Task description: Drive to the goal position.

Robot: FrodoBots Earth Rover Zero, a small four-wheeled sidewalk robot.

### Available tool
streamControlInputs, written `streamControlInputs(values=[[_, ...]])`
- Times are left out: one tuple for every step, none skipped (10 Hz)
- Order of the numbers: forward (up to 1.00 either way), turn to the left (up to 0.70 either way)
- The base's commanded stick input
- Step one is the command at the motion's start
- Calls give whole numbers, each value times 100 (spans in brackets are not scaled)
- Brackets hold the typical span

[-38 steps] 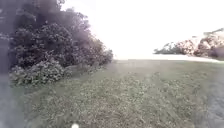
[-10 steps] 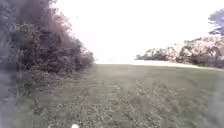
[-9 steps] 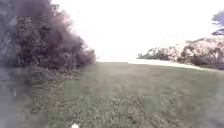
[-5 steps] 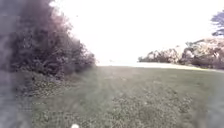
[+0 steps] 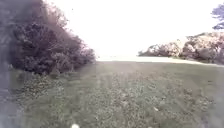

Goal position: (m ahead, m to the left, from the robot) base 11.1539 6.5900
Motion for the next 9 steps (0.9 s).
streamControlInputs(values=[[85,0],[85,0],[85,0],[85,0],[85,0],[85,0],[85,-1],[85,-7],[85,-29]])
